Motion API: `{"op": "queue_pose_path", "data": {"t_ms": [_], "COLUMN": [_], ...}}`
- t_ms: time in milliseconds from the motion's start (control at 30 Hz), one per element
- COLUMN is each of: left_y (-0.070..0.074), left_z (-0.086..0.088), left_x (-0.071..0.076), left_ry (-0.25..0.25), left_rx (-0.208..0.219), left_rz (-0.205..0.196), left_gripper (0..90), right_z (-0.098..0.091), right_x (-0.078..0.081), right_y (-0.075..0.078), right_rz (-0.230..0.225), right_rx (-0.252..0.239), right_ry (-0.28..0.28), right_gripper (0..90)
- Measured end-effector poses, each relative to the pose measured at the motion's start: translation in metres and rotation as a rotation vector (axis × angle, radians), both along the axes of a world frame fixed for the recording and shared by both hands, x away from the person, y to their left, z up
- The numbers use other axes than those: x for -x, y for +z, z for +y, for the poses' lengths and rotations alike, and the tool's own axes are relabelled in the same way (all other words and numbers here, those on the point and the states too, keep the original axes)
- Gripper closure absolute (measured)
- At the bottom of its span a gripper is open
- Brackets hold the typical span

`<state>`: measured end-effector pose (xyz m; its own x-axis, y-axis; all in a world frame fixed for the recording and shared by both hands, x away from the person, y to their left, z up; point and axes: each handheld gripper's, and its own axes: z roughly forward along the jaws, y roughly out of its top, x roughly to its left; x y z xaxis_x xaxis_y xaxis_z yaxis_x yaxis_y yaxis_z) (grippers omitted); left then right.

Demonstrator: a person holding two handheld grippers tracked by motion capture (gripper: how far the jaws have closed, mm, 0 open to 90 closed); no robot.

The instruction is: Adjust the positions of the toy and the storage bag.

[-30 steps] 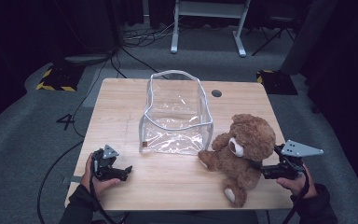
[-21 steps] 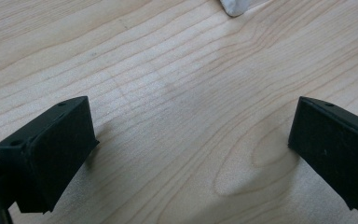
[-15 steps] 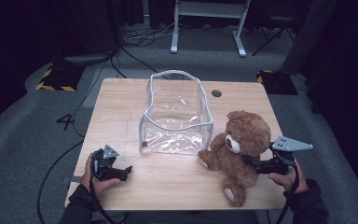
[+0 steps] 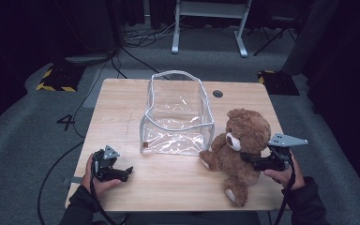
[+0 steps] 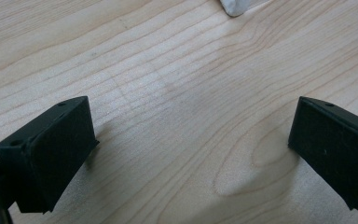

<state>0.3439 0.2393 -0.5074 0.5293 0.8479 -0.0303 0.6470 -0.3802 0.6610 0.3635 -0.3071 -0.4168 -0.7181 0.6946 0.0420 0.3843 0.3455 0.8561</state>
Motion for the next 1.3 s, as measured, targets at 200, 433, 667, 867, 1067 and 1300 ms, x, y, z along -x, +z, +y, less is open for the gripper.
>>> {"op": "queue_pose_path", "data": {"t_ms": [200,433,667,867,1067,1300], "left_y": [0.0,0.0,0.002,0.007,0.017,0.028], "left_z": [0.0,-0.003,-0.011,-0.02,-0.032,-0.047], "left_x": [0.0,-0.001,-0.001,-0.003,-0.013,-0.023], "left_ry": [0.0,0.007,-0.032,-0.066,-0.064,-0.061], "left_rx": [0.0,-0.001,0.024,0.053,0.081,0.121], "left_rz": [0.0,0.002,-0.033,-0.051,-0.097,-0.154], "left_gripper": [0.6,0.8,16.8,16.4,16.3,16.0], "right_z": [0.002,0.005,0.005,-0.002,-0.006,-0.014], "right_x": [0.001,0.005,0.01,0.01,0.01,0.008], "right_y": [-0.001,-0.001,-0.003,-0.004,-0.005,-0.005], "right_rz": [-0.014,-0.04,-0.077,-0.09,-0.096,-0.1], "right_rx": [0.024,0.043,0.053,0.03,0.022,0.023], "right_ry": [0.022,0.065,0.069,0.044,0.018,-0.016], "right_gripper": [27.5,50.9,58.5,60.8,61.6,61.5]}}
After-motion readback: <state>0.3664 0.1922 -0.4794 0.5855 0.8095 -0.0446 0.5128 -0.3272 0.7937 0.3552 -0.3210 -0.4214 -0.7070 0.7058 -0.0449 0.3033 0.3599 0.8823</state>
